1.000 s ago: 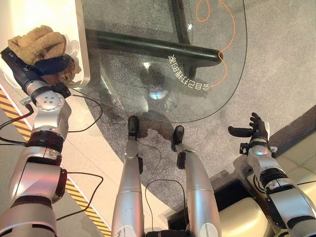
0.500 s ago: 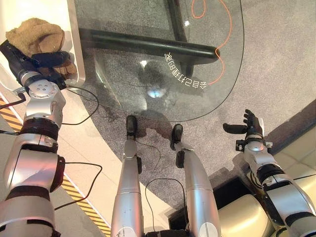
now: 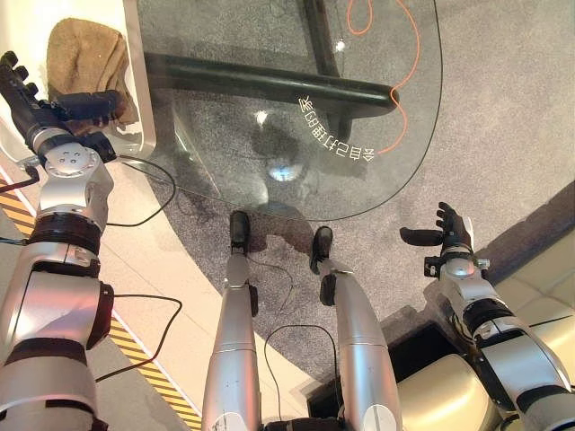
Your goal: Wipe the table with a cloth and put it in the basket.
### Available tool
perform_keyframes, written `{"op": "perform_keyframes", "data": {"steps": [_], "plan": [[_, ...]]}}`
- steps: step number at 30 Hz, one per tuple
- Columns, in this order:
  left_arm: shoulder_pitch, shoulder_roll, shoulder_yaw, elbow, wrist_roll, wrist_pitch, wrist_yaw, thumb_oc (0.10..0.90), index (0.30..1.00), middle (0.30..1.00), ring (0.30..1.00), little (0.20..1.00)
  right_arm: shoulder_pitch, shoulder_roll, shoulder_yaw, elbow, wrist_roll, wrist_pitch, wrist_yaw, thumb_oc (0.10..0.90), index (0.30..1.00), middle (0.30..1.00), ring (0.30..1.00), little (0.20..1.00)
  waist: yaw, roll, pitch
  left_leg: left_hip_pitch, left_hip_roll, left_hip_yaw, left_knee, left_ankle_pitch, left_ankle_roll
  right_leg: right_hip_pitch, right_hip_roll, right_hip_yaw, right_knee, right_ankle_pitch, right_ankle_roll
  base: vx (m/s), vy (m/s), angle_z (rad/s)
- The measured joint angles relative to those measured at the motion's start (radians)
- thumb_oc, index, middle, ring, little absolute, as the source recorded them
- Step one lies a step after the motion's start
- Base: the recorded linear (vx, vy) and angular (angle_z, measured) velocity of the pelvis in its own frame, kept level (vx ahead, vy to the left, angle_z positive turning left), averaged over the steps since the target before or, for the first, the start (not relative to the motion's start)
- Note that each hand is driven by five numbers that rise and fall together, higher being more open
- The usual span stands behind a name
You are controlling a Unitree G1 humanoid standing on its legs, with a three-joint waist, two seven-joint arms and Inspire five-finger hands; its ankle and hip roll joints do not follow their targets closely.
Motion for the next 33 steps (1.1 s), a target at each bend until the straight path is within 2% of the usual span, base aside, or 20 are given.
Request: {"op": "perform_keyframes", "data": {"steps": [7,10,13,17,19,24,26,29,30,33], "plan": [[0.006,0.000,-0.004,-0.001,-0.011,0.000,-0.008,0.800,0.900,0.900,0.900,0.900,0.003,0.009,0.000,0.014,0.000,0.021,0.018,0.800,0.900,0.900,0.900,0.900,0.001,0.001,0.000,0.021,0.001,0.001,0.000,0.001,-0.001,0.019,0.004,0.006,-0.004,0.004,-0.002,0.00,0.000,0.00],[0.029,-0.001,0.001,-0.003,-0.015,-0.004,-0.040,0.800,0.900,0.900,0.900,0.900,0.027,0.032,0.000,0.022,-0.009,0.026,0.042,0.800,0.900,0.900,0.900,0.900,0.001,0.001,0.000,0.084,0.006,0.002,-0.016,0.000,-0.002,0.087,0.007,0.001,-0.029,0.006,-0.002,0.00,-0.031,-0.01],[0.083,-0.002,0.020,-0.034,-0.015,-0.036,-0.086,0.800,0.900,0.900,0.900,0.900,0.063,0.047,-0.001,0.024,-0.019,0.025,0.070,0.800,0.900,0.900,0.900,0.900,0.005,0.008,0.000,0.152,0.010,0.002,-0.042,-0.001,-0.002,0.159,0.010,-0.004,-0.065,0.006,0.001,0.00,-0.025,0.00],[0.229,-0.016,0.064,-0.106,-0.015,-0.073,-0.168,0.800,0.900,0.900,0.900,0.900,0.123,0.049,-0.004,0.044,-0.039,0.019,0.119,0.800,0.900,0.900,0.900,0.900,0.006,0.045,-0.004,0.259,0.013,0.001,-0.088,0.000,-0.001,0.273,0.012,-0.009,-0.119,0.013,0.011,0.04,0.002,0.01],[0.295,-0.030,0.072,-0.112,-0.016,-0.074,-0.219,0.800,0.900,0.900,0.900,0.900,0.174,0.048,-0.029,0.049,-0.056,0.015,0.144,0.800,0.900,0.900,0.900,0.900,0.011,0.074,-0.015,0.309,0.012,0.001,-0.106,-0.001,0.000,0.332,0.011,-0.013,-0.150,0.014,0.016,0.10,0.001,0.04],[0.461,-0.106,0.192,-0.127,-0.031,-0.079,-0.358,0.800,0.900,0.900,0.900,0.900,0.260,0.048,-0.081,0.062,-0.095,0.023,0.185,0.800,0.900,0.900,0.900,0.900,0.033,0.129,-0.029,0.433,0.013,0.002,-0.145,-0.004,0.004,0.468,0.009,-0.023,-0.205,0.018,0.024,0.13,-0.005,0.03],[0.563,-0.166,0.205,-0.129,-0.027,-0.087,-0.414,0.800,0.900,0.900,0.900,0.900,0.303,0.045,-0.129,0.082,-0.123,0.023,0.193,0.800,0.900,0.900,0.900,0.900,0.038,0.164,-0.074,0.472,0.012,0.002,-0.164,-0.013,0.015,0.513,0.006,-0.030,-0.235,0.011,0.034,0.21,0.028,0.10],[0.697,-0.264,0.223,-0.129,0.029,-0.087,-0.458,0.800,0.900,0.900,0.900,0.900,0.356,0.045,-0.160,0.109,-0.167,0.026,0.204,0.800,0.900,0.900,0.900,0.900,0.056,0.199,-0.122,0.554,0.010,0.003,-0.196,-0.022,0.027,0.603,0.004,-0.034,-0.281,0.010,0.043,0.24,0.017,0.03],[0.747,-0.293,0.222,-0.129,0.054,-0.087,-0.468,0.800,0.900,0.900,0.900,0.900,0.384,0.048,-0.160,0.114,-0.179,0.028,0.211,0.800,0.900,0.900,0.900,0.900,0.059,0.203,-0.157,0.573,0.010,0.002,-0.205,-0.034,0.034,0.629,0.004,-0.036,-0.301,0.006,0.049,0.25,0.012,0.06],[0.900,-0.360,0.218,-0.121,0.130,-0.080,-0.493,0.800,0.900,0.900,0.900,0.900,0.462,0.074,-0.184,0.134,-0.231,0.045,0.224,0.800,0.900,0.900,0.900,0.900,0.059,0.194,-0.258,0.653,0.007,0.002,-0.232,-0.044,0.043,0.729,0.004,-0.040,-0.372,0.012,0.052,0.21,0.014,0.04]]}}
